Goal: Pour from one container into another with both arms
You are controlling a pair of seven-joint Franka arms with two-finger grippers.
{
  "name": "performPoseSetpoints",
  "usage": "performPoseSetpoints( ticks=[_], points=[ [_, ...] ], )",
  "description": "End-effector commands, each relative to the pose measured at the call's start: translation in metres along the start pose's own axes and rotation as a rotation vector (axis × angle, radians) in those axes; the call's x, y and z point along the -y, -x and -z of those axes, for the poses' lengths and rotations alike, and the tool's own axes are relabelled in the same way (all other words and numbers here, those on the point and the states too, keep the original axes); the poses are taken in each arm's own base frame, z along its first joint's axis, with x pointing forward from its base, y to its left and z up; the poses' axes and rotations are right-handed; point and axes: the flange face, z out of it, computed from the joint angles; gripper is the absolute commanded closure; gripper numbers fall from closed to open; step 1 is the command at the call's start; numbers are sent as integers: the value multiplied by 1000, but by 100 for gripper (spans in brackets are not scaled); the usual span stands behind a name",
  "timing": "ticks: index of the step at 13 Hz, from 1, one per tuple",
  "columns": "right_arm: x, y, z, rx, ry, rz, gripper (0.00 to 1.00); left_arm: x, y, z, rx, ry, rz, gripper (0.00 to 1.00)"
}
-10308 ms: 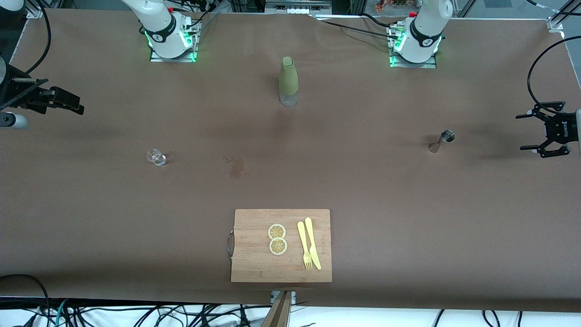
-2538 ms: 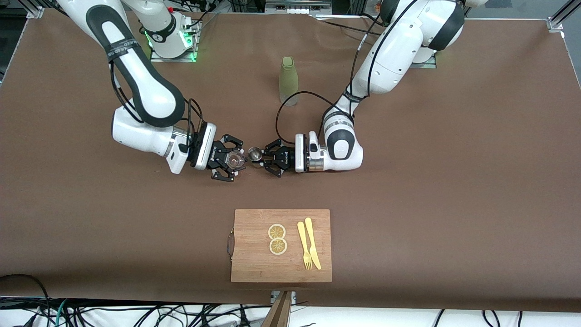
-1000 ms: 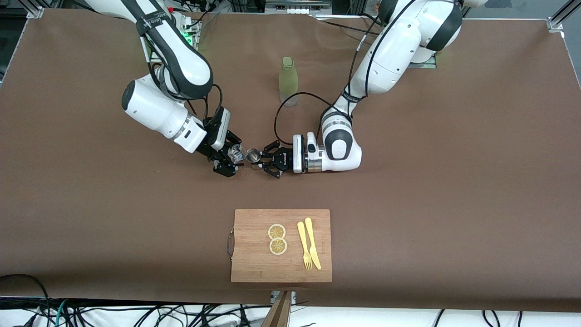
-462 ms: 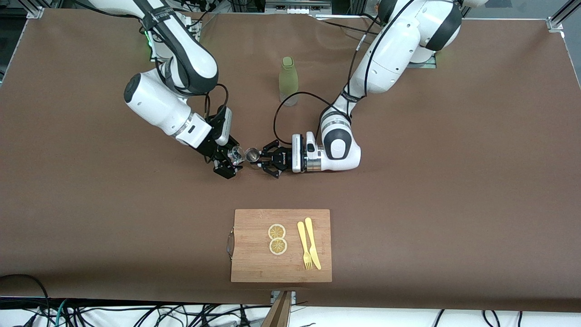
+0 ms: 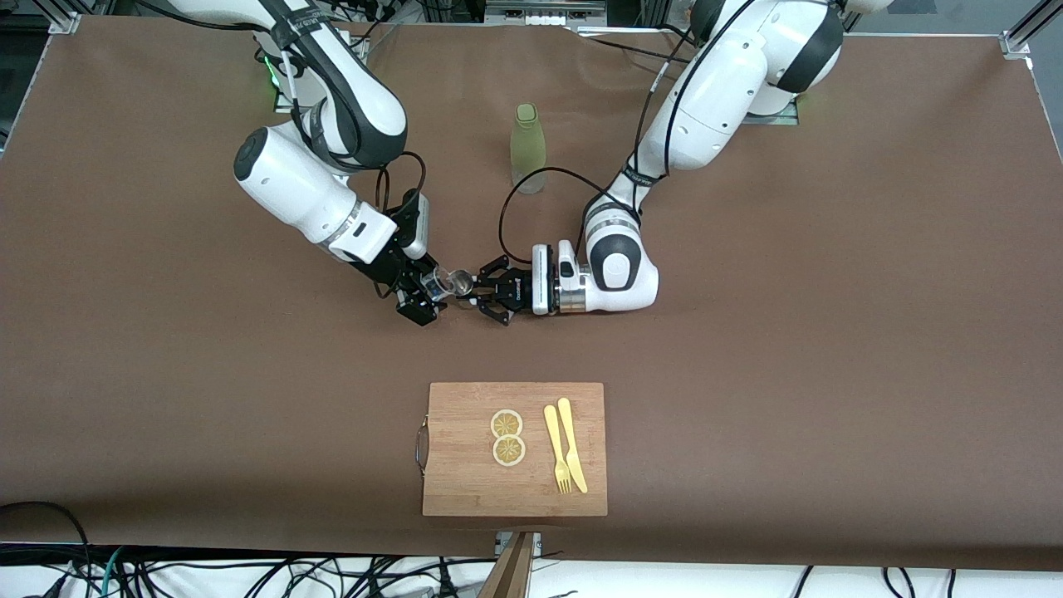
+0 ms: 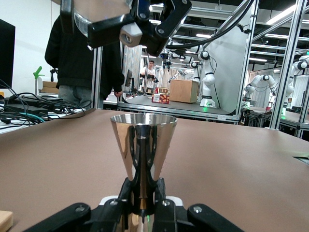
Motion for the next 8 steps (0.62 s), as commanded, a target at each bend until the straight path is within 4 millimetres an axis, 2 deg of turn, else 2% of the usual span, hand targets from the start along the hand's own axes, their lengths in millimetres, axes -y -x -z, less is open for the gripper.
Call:
performPoseSetpoints(
  ticks=[1, 8],
  points=[
    [5, -4, 9, 24, 7, 39, 76, 4, 0, -7, 0, -43, -27, 100],
    [21, -1, 8, 37, -19, 48, 76, 1, -1, -11, 2, -37, -31, 100]
  ],
)
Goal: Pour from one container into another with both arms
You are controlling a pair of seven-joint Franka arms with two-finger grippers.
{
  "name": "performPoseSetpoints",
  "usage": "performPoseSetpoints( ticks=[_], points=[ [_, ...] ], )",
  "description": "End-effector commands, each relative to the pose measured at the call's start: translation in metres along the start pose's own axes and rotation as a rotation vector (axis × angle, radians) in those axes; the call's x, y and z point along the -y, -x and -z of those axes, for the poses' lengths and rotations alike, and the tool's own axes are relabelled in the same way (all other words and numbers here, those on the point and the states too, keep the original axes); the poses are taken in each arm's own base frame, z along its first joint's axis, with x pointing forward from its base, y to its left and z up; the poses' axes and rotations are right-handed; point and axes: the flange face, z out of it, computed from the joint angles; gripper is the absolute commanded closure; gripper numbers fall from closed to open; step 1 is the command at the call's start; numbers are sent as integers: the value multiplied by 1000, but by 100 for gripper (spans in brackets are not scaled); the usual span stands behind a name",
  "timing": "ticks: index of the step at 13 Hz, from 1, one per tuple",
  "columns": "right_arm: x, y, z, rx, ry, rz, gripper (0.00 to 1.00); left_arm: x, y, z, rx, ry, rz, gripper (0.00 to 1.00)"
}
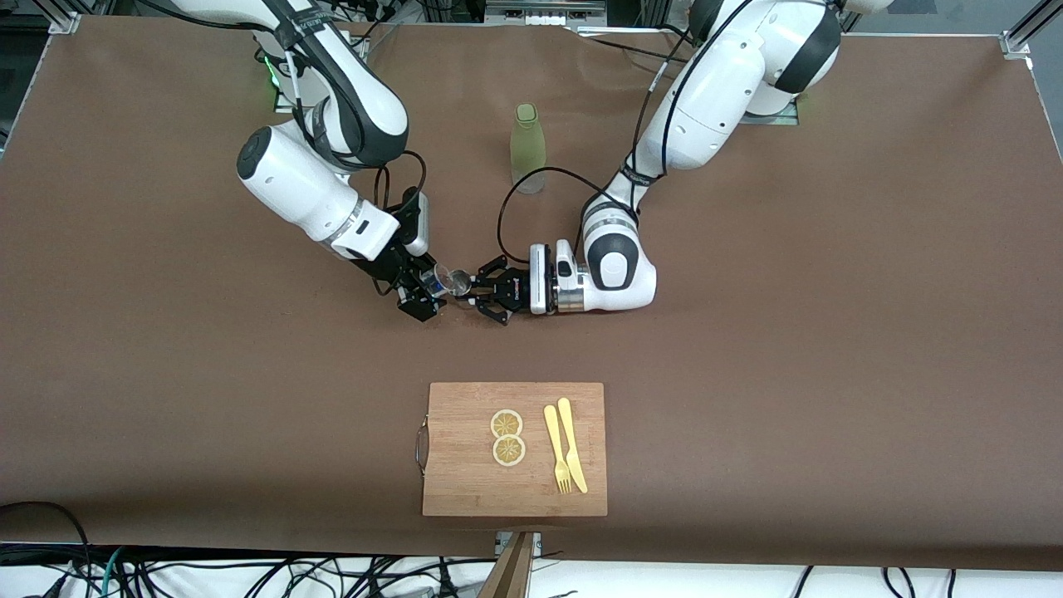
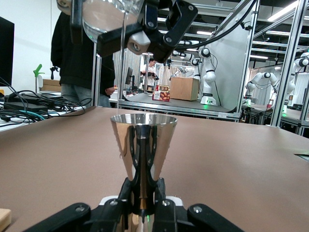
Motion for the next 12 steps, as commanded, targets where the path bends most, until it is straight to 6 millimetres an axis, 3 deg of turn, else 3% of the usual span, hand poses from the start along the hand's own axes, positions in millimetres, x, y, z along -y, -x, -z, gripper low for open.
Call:
performPoseSetpoints(
  ticks=[1, 12],
  points=[
    [15, -3, 14, 31, -2, 29, 76, 2, -3, -8, -8, -34, -29, 100],
    [19, -10, 13, 34, 2, 41, 76, 3, -1, -6, -1, -39, -33, 100]
  ],
)
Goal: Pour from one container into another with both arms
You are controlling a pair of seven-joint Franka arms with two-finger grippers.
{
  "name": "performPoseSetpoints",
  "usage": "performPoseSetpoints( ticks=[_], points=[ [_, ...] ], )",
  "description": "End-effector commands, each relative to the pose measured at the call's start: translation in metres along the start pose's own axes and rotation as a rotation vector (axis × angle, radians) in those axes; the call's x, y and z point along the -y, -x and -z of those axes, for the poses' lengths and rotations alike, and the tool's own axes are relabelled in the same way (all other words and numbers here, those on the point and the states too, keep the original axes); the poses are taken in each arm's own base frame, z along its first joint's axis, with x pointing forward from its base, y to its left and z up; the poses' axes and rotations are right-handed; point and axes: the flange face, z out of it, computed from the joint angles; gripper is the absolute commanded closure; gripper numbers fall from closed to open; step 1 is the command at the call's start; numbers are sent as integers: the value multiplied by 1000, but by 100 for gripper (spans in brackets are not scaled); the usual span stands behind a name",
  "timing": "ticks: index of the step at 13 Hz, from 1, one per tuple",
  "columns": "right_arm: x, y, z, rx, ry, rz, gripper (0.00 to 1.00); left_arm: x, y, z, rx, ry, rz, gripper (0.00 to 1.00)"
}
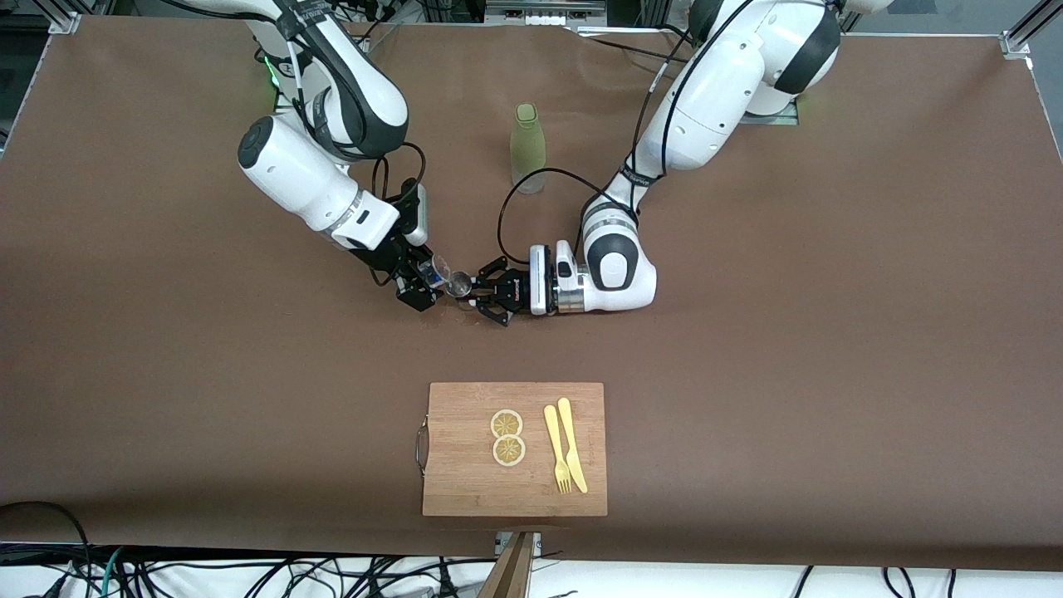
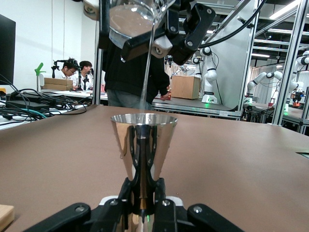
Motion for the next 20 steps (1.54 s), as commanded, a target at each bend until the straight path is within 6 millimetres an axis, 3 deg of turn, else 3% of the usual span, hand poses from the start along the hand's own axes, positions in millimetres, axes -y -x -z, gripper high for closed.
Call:
performPoseSetpoints(
  ticks=[1, 5, 11, 13, 18, 20],
  points=[
    [4, -7, 8, 18, 19, 26, 76, 2, -3, -7, -8, -34, -34, 100],
    [4, -5, 6, 5, 21, -43, 77, 2, -3, -7, -8, -35, -33, 100],
    [13, 11, 7, -161, 18, -450, 77, 3, -8, -7, -11, -31, -41, 100],
    [10, 25, 11, -228, 17, -585, 77, 6, -9, 0, -10, -29, -49, 100],
    [4, 72, 21, -366, 16, -819, 77, 22, -18, 57, 8, -72, -109, 100],
    [3, 107, 28, -424, 2, -891, 77, 31, -30, 95, 52, -59, -134, 100]
  ],
)
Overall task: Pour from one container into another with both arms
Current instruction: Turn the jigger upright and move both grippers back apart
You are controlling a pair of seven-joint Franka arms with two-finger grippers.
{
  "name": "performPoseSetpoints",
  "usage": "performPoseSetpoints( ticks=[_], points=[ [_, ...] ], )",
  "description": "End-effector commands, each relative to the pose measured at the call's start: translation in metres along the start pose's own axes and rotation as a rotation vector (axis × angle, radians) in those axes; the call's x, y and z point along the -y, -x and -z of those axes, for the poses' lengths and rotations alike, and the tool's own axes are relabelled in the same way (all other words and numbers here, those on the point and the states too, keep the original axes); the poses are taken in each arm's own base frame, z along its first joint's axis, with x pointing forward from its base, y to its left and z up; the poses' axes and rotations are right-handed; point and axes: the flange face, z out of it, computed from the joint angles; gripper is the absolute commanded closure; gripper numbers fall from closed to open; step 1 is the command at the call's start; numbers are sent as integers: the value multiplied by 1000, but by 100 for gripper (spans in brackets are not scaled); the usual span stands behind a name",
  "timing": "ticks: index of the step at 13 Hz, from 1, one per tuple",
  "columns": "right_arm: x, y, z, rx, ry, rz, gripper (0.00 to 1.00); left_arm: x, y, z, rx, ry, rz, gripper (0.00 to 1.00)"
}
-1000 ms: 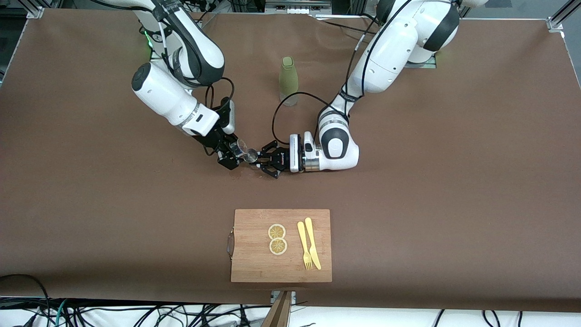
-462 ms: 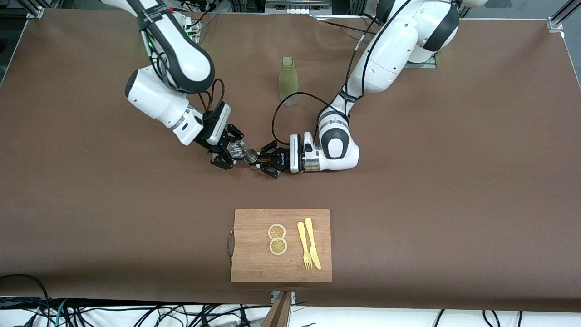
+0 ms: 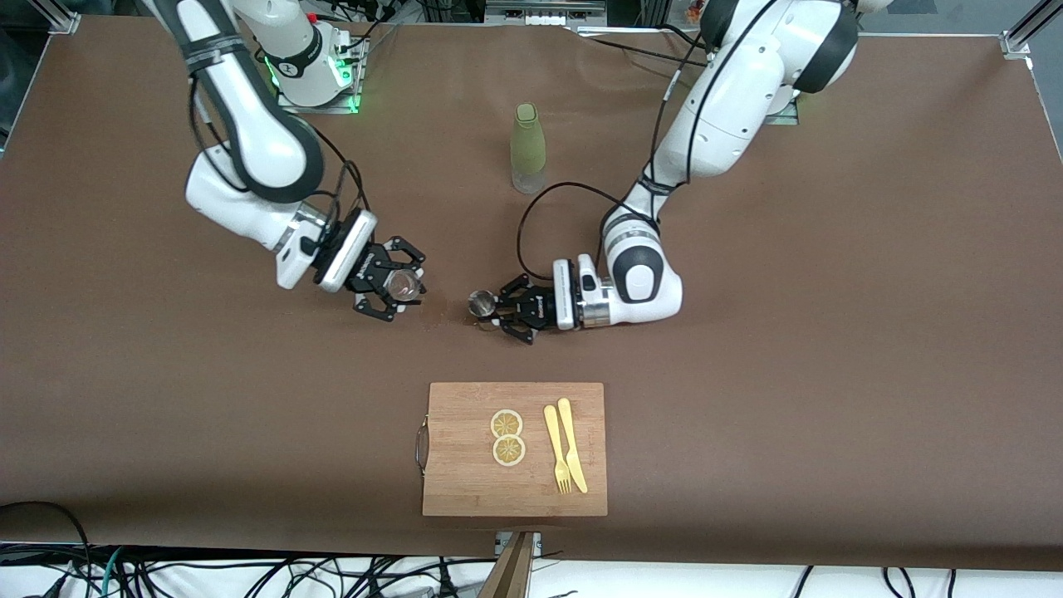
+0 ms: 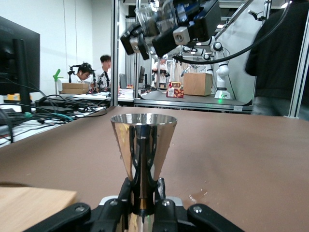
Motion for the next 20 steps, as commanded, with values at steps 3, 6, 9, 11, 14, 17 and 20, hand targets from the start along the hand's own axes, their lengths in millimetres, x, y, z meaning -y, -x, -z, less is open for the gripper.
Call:
performPoseSetpoints(
  ticks=[3, 6, 9, 11, 14, 17, 20],
  points=[
    [-54, 46, 43, -93, -50, -104, 77, 7, -27, 98, 8, 23, -81, 100],
    [-80, 99, 56, -178, -116, -188, 77, 21, -33, 187, 34, 80, -127, 100],
    [-91, 158, 55, -214, -199, -215, 77, 37, -29, 302, 33, 179, -141, 100],
    [-88, 192, 47, -257, -271, -163, 77, 38, -25, 377, 38, 219, -126, 100],
    [-96, 234, 56, -288, -369, -15, 77, 24, -11, 489, 48, 224, -163, 100],
    [-105, 250, 70, -236, -416, 166, 77, -3, 12, 558, 37, 233, -154, 100],
    [-103, 289, 76, -198, -445, 261, 77, -31, 49, 600, -7, 209, -156, 100]
  ],
)
